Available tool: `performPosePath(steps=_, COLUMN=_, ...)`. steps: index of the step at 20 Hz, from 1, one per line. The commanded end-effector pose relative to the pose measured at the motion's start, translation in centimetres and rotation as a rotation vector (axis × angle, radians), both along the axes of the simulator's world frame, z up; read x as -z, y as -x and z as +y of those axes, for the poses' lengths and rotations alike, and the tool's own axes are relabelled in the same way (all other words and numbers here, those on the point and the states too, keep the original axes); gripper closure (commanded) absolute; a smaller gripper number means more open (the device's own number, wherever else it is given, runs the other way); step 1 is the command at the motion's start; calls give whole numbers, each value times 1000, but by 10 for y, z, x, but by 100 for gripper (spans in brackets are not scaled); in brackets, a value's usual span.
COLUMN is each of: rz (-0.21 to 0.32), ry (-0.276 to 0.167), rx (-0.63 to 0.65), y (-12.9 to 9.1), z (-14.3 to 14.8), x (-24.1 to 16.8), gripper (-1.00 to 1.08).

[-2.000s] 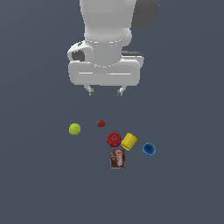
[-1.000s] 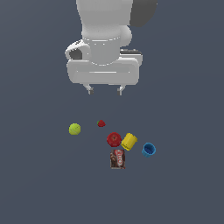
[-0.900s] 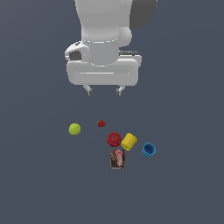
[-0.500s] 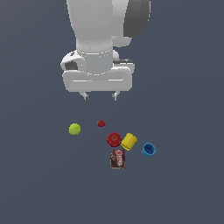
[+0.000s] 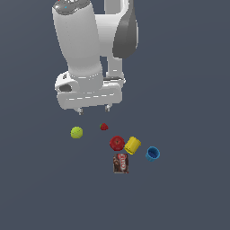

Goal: Pick up a designated object from a clutter of objects.

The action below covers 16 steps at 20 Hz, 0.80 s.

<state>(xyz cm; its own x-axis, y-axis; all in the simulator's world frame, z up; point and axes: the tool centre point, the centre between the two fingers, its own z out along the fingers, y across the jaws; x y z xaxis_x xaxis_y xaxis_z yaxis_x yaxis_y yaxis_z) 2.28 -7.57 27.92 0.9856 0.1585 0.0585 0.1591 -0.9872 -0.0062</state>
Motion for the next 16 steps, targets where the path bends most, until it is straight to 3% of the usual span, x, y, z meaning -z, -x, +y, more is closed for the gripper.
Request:
performPosePath(steps=1, rz=3, ry=2, rx=-43, y=0, z=-11, x=14, gripper=-92)
performPosePath(steps=16, rz=22, ry=15, rx=-296, y=12, z=-74, x=99, gripper=-92)
